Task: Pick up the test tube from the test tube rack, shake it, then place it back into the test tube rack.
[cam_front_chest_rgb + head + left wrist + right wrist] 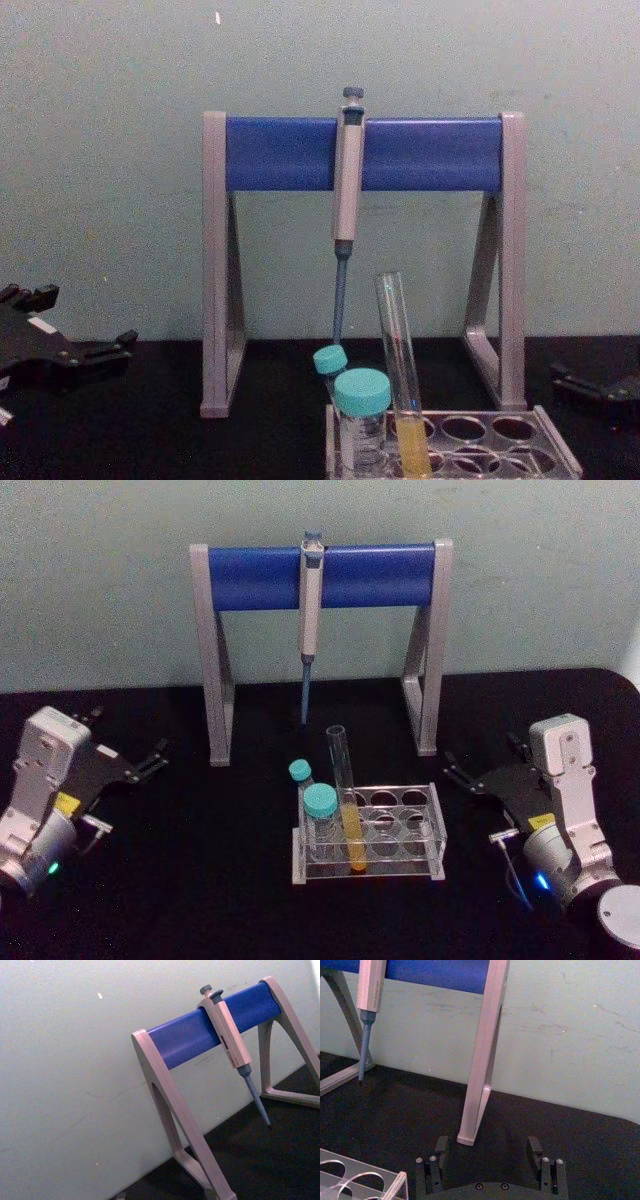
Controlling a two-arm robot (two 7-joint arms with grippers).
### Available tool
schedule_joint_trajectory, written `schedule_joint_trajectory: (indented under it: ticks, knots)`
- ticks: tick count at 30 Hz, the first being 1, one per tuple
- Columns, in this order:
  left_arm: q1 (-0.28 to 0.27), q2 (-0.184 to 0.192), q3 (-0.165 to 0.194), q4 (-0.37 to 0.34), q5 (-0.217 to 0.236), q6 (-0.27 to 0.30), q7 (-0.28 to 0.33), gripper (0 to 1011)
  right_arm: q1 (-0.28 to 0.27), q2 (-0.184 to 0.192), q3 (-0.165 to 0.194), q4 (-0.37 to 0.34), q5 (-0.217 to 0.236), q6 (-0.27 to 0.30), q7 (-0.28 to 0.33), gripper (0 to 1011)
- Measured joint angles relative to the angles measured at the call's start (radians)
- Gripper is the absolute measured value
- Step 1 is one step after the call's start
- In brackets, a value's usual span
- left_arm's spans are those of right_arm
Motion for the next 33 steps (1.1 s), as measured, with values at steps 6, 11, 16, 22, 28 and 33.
schedule_joint_trajectory:
  ticks: [6,11,16,22,28,33]
  knots:
    - [0.000,0.000,0.000,0.000,0.000,0.000,0.000,1001,0.000,0.000,-0.001,-0.001,0.001,-0.001,0.000,1000]
    - [0.000,0.000,0.000,0.000,0.000,0.000,0.000,1001,0.000,0.001,-0.001,-0.001,0.002,-0.001,0.001,1000]
    - [0.000,0.000,0.000,0.000,0.000,0.000,0.000,1001,0.000,0.001,-0.001,-0.002,0.002,-0.002,0.001,1000]
    - [0.000,0.000,0.000,0.000,0.000,0.000,0.000,1001,0.000,0.001,-0.001,-0.002,0.003,-0.003,0.001,1000]
    - [0.000,0.000,0.000,0.000,0.000,0.000,0.000,1001,0.000,0.001,-0.001,-0.002,0.003,-0.003,0.001,1000]
    - [0.000,0.000,0.000,0.000,0.000,0.000,0.000,1001,0.000,0.001,-0.001,-0.002,0.003,-0.003,0.001,1000]
